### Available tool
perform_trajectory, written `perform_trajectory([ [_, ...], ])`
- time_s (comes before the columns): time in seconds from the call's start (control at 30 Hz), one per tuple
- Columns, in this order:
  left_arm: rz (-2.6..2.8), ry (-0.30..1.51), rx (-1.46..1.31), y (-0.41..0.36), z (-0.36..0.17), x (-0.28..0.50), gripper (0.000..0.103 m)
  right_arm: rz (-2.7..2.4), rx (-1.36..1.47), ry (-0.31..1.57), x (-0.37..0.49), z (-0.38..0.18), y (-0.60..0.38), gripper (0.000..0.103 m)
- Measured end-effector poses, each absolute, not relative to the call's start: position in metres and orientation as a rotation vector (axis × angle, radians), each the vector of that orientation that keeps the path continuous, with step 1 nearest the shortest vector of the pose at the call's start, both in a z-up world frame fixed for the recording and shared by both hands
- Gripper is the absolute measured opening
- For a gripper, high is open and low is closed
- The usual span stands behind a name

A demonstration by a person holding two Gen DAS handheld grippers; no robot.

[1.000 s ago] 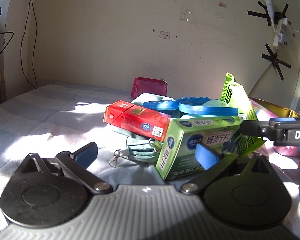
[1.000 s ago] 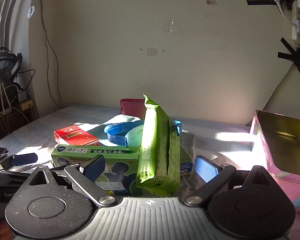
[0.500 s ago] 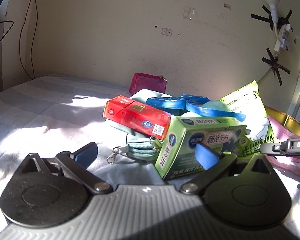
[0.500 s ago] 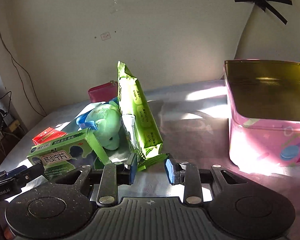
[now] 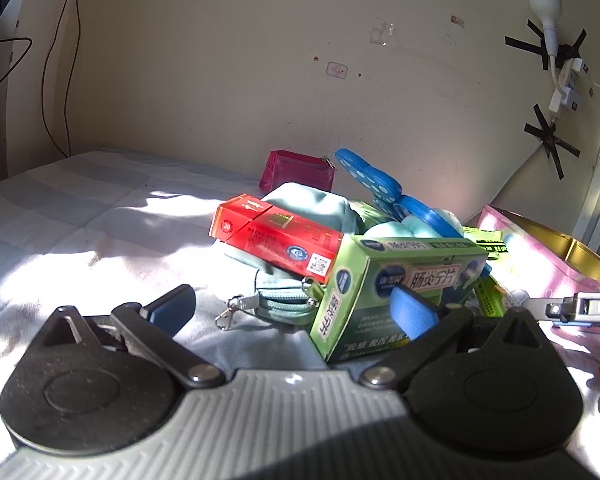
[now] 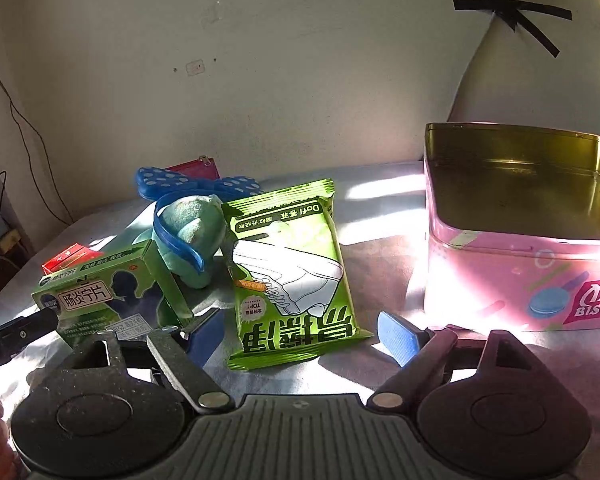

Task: Organize objects
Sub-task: 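Grasp the green snack bag with the right gripper, then carry the green snack bag into the pink tin and release it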

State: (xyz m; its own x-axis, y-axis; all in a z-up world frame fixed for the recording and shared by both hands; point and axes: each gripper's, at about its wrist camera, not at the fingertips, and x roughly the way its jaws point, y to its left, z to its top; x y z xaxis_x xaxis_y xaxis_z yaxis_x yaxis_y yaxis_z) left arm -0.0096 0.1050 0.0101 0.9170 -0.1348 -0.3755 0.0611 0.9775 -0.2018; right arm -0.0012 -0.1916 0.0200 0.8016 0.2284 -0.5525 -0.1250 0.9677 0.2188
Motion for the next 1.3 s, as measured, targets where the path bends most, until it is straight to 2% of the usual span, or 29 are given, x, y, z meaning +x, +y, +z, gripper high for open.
perform_trajectory([
  [0.1,-0.107,0.400,-0.189,0.104,0.010,-0.009,0.103,0.184,0.128,0.686,0.019,0.011,-0.184,0.087],
  [0.17,-0.110,0.399,-0.188,0.104,0.011,-0.009,0.103,0.189,0.097,0.711,0.029,0.006,-0.177,0.092],
  [0.23,-0.105,0.400,-0.190,0.101,0.011,-0.010,0.103,0.185,0.027,0.708,0.033,0.003,-0.168,0.093],
  [0.3,-0.100,0.402,-0.191,0.099,0.011,-0.010,0.103,0.160,-0.046,0.699,0.037,0.000,-0.160,0.086],
  [0.37,-0.096,0.403,-0.193,0.099,0.011,-0.011,0.103,0.180,-0.056,0.677,0.036,0.001,-0.160,0.067],
  [0.7,-0.187,0.326,-0.188,0.094,0.021,-0.027,0.103,0.219,-0.035,0.671,-0.016,0.002,-0.189,0.066],
  [0.9,-0.462,0.435,-0.255,0.038,0.050,-0.034,0.102,0.283,0.046,0.660,-0.061,0.002,-0.216,0.066],
  [0.97,-0.530,0.508,-0.195,0.002,0.053,-0.029,0.096,0.295,0.079,0.652,-0.065,0.002,-0.223,0.066],
  [1.1,-0.587,0.794,-0.218,-0.046,0.035,0.010,0.088,0.314,0.120,0.629,-0.080,0.001,-0.223,0.065],
  [1.13,-0.589,0.839,-0.246,-0.051,0.028,0.019,0.081,0.324,0.133,0.623,-0.082,0.000,-0.224,0.065],
  [1.17,-0.587,0.877,-0.271,-0.057,0.021,0.027,0.070,0.336,0.149,0.618,-0.083,0.000,-0.225,0.065],
  [1.27,-0.628,0.927,-0.302,-0.072,0.018,0.032,0.048,0.351,0.195,0.597,-0.085,0.003,-0.237,0.065],
  [1.3,-0.636,0.912,-0.275,-0.082,0.027,0.031,0.048,0.351,0.205,0.576,-0.085,0.006,-0.241,0.065],
])
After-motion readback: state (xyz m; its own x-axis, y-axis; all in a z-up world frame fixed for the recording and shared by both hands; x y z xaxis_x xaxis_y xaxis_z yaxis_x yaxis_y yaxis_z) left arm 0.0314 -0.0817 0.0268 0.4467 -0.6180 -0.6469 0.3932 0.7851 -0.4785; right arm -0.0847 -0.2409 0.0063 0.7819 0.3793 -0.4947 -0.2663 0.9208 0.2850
